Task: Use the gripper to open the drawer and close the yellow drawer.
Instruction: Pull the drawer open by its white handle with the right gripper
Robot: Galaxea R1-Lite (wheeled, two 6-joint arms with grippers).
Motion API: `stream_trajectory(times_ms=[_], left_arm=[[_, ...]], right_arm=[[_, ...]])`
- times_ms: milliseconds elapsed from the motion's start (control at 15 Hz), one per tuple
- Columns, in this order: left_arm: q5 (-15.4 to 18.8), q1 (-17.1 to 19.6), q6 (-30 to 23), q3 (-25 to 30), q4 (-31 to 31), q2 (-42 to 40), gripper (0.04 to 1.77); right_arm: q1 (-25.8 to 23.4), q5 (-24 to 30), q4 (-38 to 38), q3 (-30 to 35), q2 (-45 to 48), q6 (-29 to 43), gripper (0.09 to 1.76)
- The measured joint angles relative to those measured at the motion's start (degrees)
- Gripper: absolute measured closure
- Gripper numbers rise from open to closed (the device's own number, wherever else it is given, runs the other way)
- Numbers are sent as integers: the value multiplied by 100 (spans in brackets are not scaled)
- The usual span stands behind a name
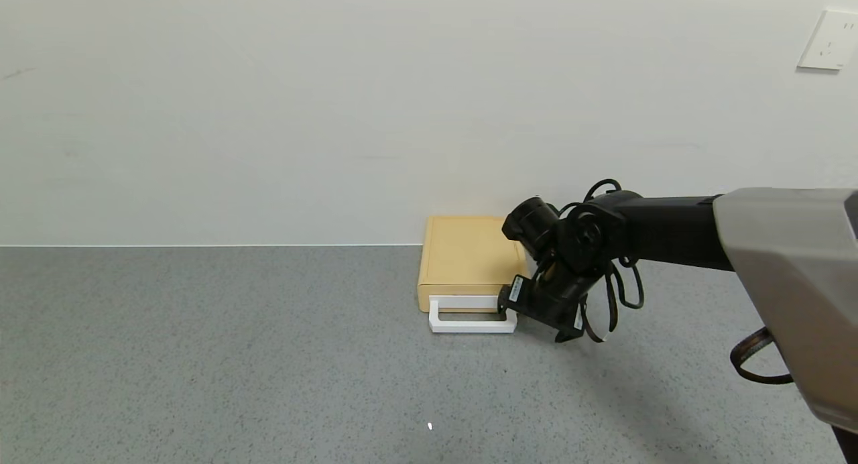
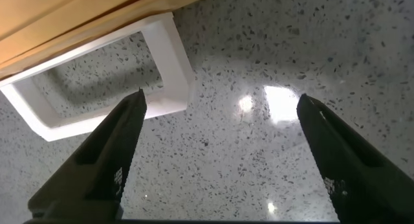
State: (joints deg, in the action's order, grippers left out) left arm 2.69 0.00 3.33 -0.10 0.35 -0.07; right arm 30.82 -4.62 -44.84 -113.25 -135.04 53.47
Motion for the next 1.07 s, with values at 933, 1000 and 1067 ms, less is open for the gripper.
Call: stream_trajectory(times_ms=[933, 1000, 1067], left_arm=[[0, 0, 0, 0, 0, 0, 9], [2, 0, -2, 0, 0, 0, 9], [2, 0, -2, 0, 0, 0, 9]], right_arm=[[2, 35, 324, 5, -304, 9, 14], [10, 46, 302, 5, -304, 15, 14], [13, 52, 280, 5, -302, 17, 14]])
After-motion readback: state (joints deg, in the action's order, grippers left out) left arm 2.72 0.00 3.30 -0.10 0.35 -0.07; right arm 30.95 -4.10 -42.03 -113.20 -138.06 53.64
